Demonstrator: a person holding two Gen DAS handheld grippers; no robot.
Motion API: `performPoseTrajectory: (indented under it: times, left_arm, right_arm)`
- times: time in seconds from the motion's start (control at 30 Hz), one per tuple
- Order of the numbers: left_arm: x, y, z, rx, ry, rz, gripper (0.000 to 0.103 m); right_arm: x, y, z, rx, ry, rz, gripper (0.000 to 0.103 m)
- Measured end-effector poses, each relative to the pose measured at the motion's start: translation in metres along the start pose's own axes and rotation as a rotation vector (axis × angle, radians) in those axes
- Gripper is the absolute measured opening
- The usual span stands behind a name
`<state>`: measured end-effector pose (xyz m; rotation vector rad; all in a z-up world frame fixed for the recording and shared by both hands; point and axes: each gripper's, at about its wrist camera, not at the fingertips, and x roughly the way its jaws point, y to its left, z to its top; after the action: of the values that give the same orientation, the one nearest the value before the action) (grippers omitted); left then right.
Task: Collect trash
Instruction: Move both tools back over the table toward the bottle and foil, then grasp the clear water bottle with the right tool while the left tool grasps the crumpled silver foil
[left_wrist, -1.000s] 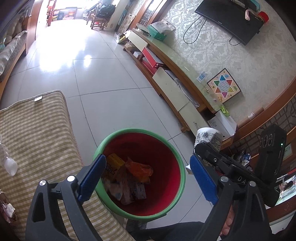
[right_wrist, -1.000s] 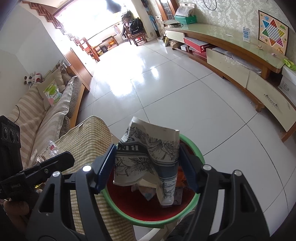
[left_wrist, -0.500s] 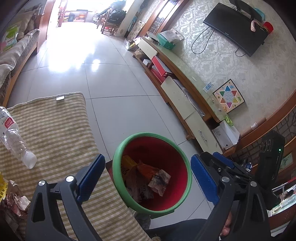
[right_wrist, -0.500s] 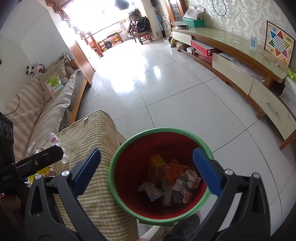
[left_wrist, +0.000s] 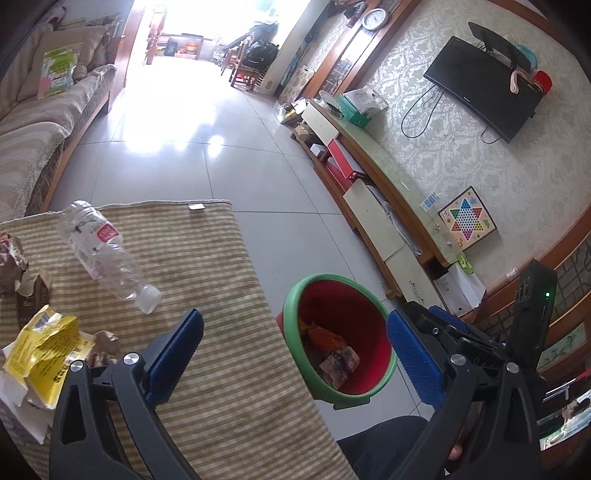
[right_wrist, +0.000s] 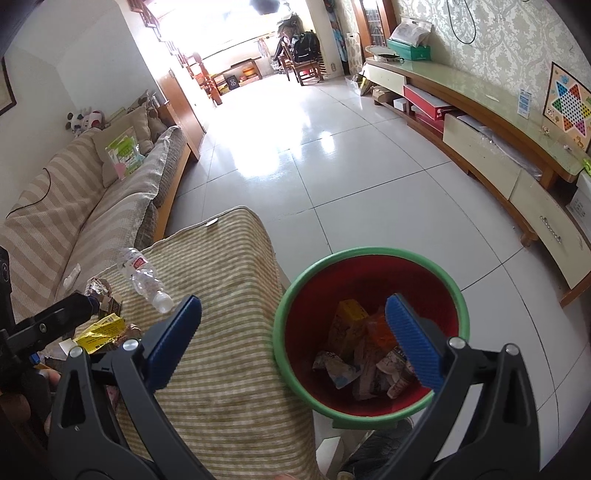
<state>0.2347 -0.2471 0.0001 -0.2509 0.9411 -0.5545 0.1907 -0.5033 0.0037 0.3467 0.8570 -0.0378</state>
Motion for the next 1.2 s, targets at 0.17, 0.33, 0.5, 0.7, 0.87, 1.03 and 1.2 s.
performPoseTrajectory:
  times: [0.17,0.33,0.5,0.7,0.87,1.03,1.2]
  left_arm:
    - [-0.042,0.035,-0.008,-0.015,-0.029,0.058,0.095]
    - [-0.082,0.073,-0.018,-0.055,-0.070,0.118,0.095]
    - [-0.113,0.112,-0.030,-0.105,-0.098,0.174,0.095]
    - [-0.136,0.154,-0.050,-0.139,-0.090,0.248,0.095]
    - [-0.137,0.187,-0.069,-0.155,-0.029,0.294,0.095]
    - [-0.135,0.214,-0.084,-0.173,0.002,0.329,0.095]
    - [-0.122,0.237,-0.092,-0.197,0.046,0.336,0.095]
  right_arm:
    - [0.004,0.038,-0.005,-0.030,0.008,0.038,0.099]
    - [0.010,0.081,-0.015,-0.087,0.034,0.077,0.099]
    - [0.014,0.117,-0.022,-0.145,0.047,0.107,0.099]
    - [0.024,0.152,-0.024,-0.215,0.052,0.124,0.099]
    - [0.040,0.176,-0.024,-0.257,0.066,0.122,0.099]
    - [0.058,0.197,-0.027,-0.289,0.082,0.127,0.099]
    - [0.080,0.215,-0.029,-0.323,0.104,0.129,0.099]
